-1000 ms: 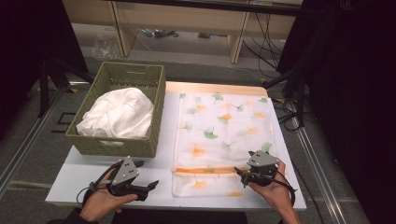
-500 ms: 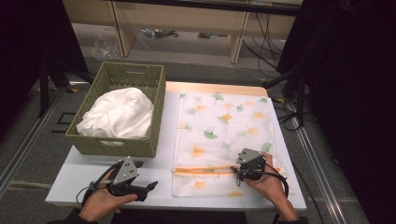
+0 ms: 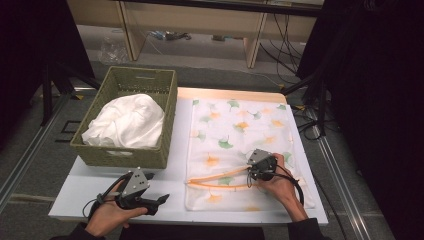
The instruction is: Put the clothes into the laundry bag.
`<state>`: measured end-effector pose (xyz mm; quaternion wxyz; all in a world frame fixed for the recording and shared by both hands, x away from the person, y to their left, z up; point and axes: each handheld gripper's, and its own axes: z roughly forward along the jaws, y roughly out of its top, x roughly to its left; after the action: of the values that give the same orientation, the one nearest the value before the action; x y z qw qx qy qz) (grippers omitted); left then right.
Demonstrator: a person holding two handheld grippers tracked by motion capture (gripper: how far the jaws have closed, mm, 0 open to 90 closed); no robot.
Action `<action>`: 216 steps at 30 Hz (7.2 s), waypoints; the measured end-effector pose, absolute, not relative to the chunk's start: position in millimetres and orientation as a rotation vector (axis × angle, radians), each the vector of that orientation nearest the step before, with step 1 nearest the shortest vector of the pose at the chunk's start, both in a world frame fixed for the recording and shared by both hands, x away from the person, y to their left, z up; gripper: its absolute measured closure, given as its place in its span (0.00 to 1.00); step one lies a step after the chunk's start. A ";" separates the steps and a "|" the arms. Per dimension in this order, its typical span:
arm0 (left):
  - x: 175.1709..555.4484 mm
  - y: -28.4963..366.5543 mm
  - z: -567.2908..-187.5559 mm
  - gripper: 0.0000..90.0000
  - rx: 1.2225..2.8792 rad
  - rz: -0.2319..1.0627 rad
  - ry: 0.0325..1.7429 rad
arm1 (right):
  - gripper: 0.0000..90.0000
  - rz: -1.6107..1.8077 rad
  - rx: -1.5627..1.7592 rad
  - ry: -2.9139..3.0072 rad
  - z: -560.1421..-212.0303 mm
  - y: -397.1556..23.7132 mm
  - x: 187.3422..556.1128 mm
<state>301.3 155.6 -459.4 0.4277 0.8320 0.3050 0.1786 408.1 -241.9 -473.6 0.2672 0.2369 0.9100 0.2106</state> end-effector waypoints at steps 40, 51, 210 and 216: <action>408.1 208.3 -352.9 0.18 2.021 0.700 0.950 | 0.96 0.672 0.584 2.409 -440.9 -246.9 409.4; 500.9 243.7 -366.2 0.18 2.100 0.717 1.200 | 0.96 0.658 0.570 2.422 -443.7 -247.9 409.7; 524.5 307.1 -355.2 0.53 1.569 0.161 1.383 | 0.97 0.593 0.452 2.469 -450.0 -242.4 409.1; 509.9 294.1 -331.3 0.53 1.597 0.151 1.283 | 0.97 0.593 0.452 2.474 -450.3 -241.7 409.5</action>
<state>509.9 294.1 -331.3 0.5174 0.6653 0.5345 0.0630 409.5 -241.7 -450.3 0.2752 0.1680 0.9205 0.2207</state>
